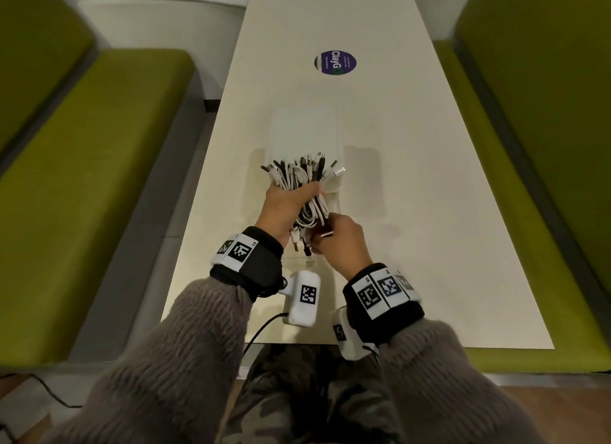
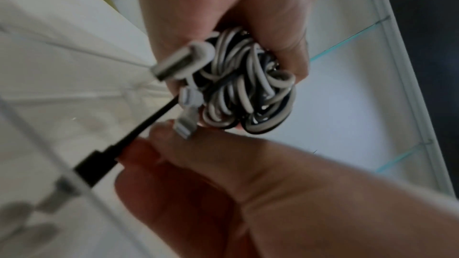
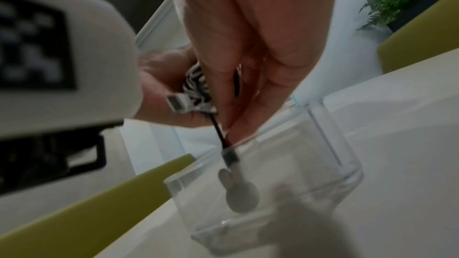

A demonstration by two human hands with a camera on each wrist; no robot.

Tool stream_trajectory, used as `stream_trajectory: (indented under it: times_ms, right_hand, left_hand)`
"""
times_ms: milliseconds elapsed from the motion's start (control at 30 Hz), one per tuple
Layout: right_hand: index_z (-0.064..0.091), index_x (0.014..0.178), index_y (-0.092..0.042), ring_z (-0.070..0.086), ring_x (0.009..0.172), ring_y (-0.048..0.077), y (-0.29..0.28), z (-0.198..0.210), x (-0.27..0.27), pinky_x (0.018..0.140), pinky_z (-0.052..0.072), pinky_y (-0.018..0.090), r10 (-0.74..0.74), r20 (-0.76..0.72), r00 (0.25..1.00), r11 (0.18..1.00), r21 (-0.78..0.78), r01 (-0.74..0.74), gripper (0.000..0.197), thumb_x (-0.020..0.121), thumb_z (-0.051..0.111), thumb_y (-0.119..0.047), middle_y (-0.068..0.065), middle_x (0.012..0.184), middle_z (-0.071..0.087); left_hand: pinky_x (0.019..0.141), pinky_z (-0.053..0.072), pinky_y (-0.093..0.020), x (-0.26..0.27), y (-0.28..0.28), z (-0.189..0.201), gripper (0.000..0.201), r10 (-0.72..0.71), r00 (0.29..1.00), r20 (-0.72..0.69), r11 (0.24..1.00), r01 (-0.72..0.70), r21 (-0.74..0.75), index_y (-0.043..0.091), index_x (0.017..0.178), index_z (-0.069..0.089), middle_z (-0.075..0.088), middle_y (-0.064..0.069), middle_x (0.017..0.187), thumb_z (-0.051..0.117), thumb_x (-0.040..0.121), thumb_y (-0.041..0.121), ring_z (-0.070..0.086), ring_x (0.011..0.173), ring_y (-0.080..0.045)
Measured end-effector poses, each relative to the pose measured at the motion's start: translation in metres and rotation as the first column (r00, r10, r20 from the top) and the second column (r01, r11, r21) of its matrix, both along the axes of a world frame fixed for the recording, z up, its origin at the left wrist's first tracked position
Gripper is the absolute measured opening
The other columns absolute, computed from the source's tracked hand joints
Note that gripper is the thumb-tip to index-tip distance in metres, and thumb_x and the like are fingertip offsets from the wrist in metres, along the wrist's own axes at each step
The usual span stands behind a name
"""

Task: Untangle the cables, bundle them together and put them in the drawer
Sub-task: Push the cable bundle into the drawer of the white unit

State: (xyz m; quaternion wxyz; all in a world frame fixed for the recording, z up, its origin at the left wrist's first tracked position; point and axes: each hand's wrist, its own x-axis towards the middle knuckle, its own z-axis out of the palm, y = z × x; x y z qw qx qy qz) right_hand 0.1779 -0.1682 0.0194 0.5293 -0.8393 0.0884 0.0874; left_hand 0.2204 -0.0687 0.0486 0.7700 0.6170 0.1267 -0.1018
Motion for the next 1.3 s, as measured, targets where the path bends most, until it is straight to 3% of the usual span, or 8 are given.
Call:
stream_trajectory:
  times_ms: [167,367,567,767,900,1000,1100,1300]
  right_hand:
    - [0.063,0.097,-0.01,0.071,0.077,0.028,0.001,-0.001,0.008,0.079,0.058,0.041,0.055,-0.129,0.99,0.998,0.028,-0.052,0.018,0.084,0.059,0.002,0.006,0.079,0.069]
    - [0.06,0.094,-0.006,0.06,0.078,0.019,0.008,0.006,0.015,0.073,0.057,0.033,0.164,-0.323,0.932,0.884,0.468,0.006,0.024,0.091,0.041,0.009,0.01,0.084,0.062]
    - [0.053,0.088,0.001,0.057,0.069,0.029,-0.006,0.014,0.019,0.062,0.057,0.035,0.047,-0.615,0.787,0.472,0.708,0.525,0.027,0.096,0.031,-0.01,0.018,0.076,0.058]
    - [0.055,0.125,0.001,0.059,0.105,0.033,-0.018,0.009,0.024,0.091,0.049,0.04,0.068,-0.562,0.825,0.49,0.739,0.462,0.069,0.094,0.038,-0.058,0.021,0.114,0.062]
    - [0.059,0.105,-0.005,0.057,0.092,0.027,-0.012,0.012,0.023,0.078,0.049,0.034,-0.097,-0.48,0.872,0.701,0.589,0.402,0.039,0.099,0.043,-0.04,0.02,0.107,0.06]
    - [0.06,0.103,-0.006,0.053,0.088,0.018,-0.01,0.013,0.022,0.072,0.038,0.024,-0.179,-0.213,0.96,0.973,0.108,0.205,0.026,0.098,0.047,-0.028,0.012,0.109,0.065]
    - [0.055,0.118,-0.004,0.054,0.087,0.018,-0.009,0.01,0.018,0.058,0.031,0.018,-0.162,-0.026,0.987,0.981,-0.116,0.158,0.028,0.097,0.048,-0.02,0.005,0.1,0.06]
    - [0.06,0.11,-0.002,0.049,0.098,0.028,0.001,-0.001,0.023,0.077,0.033,0.027,-0.053,0.056,0.997,0.98,-0.189,0.063,0.034,0.1,0.042,-0.029,0.013,0.104,0.051]
  left_hand:
    - [0.073,0.056,-0.035,0.005,0.007,-0.004,0.056,0.009,1.0,0.03,0.999,-0.01,0.033,-0.005,0.105,0.061,0.066,-0.014,0.086,0.075,0.057,0.019,0.066,0.076,-0.024]
    - [0.086,0.054,-0.038,0.004,0.009,-0.01,0.023,-0.053,0.998,0.031,0.993,0.05,0.107,0.006,0.101,0.065,0.069,-0.012,0.094,0.068,0.078,0.001,0.068,0.09,-0.026]
    - [0.077,0.056,-0.03,0.004,0.01,-0.007,0.02,-0.1,0.995,0.029,0.988,0.096,0.122,0.007,0.099,0.065,0.069,-0.009,0.089,0.066,0.08,0.001,0.067,0.083,-0.022]
    - [0.08,0.055,-0.034,-0.003,0.009,-0.022,0.031,-0.109,0.994,-0.014,0.967,0.109,0.23,0.0,0.107,0.063,0.07,-0.014,0.096,0.069,0.076,0.0,0.069,0.088,-0.026]
    - [0.08,0.054,-0.033,-0.003,0.005,-0.033,0.037,-0.08,0.997,-0.02,0.955,0.082,0.284,0.007,0.107,0.063,0.071,-0.007,0.094,0.073,0.071,0.003,0.069,0.088,-0.019]
    - [0.086,0.054,-0.038,0.0,0.003,-0.038,0.049,-0.104,0.994,-0.036,0.927,0.11,0.358,0.017,0.102,0.066,0.072,-0.001,0.093,0.079,0.056,0.025,0.069,0.091,-0.017]
    - [0.088,0.054,-0.04,0.005,0.001,-0.049,0.061,-0.123,0.991,-0.058,0.893,0.136,0.428,0.02,0.104,0.065,0.072,0.002,0.096,0.079,0.049,0.043,0.068,0.093,-0.015]
    - [0.065,0.048,-0.029,0.013,0.001,-0.043,0.051,-0.153,0.964,-0.219,0.79,0.252,0.559,0.004,0.088,0.061,0.068,-0.019,0.091,0.066,0.049,0.038,0.059,0.073,-0.023]
